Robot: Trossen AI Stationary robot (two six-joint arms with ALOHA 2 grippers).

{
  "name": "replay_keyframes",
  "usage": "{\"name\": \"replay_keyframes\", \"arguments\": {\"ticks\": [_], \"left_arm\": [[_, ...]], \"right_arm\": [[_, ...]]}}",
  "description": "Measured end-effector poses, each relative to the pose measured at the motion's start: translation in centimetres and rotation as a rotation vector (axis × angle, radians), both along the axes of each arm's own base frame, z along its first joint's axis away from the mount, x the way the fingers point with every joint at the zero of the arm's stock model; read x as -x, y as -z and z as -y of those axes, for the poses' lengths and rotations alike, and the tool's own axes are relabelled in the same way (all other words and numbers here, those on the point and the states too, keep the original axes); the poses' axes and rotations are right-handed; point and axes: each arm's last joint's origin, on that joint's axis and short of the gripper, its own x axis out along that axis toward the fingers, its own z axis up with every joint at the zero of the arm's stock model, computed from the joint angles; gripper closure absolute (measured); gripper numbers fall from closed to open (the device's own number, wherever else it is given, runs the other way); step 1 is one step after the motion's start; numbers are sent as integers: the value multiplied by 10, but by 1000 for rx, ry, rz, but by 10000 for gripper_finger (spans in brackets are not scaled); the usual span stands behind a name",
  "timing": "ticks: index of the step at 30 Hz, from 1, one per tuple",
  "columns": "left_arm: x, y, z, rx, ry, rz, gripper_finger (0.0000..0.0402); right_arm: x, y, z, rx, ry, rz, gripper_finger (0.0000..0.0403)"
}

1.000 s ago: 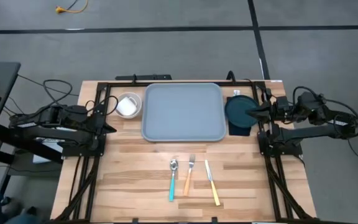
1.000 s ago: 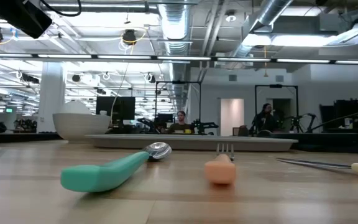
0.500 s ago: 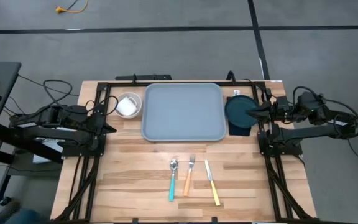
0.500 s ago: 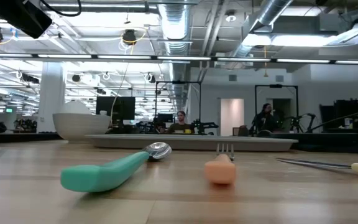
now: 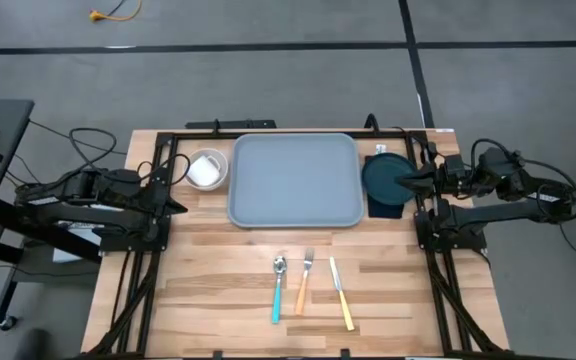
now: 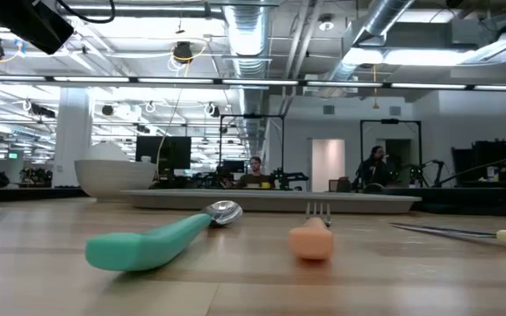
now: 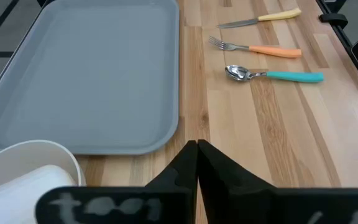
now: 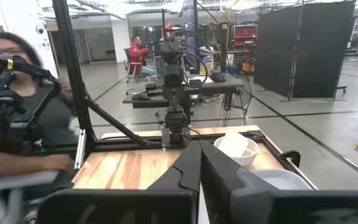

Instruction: Set up tray

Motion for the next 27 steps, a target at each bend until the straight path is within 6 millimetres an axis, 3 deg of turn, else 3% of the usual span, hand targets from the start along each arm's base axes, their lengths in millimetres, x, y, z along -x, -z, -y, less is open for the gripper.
{"name": "replay_keyframes", "arguments": {"ticks": [27], "left_arm": [[-2, -2, 0, 15, -11, 27, 401]], "right_arm": [[0, 0, 0, 0, 0, 0, 403]]}}
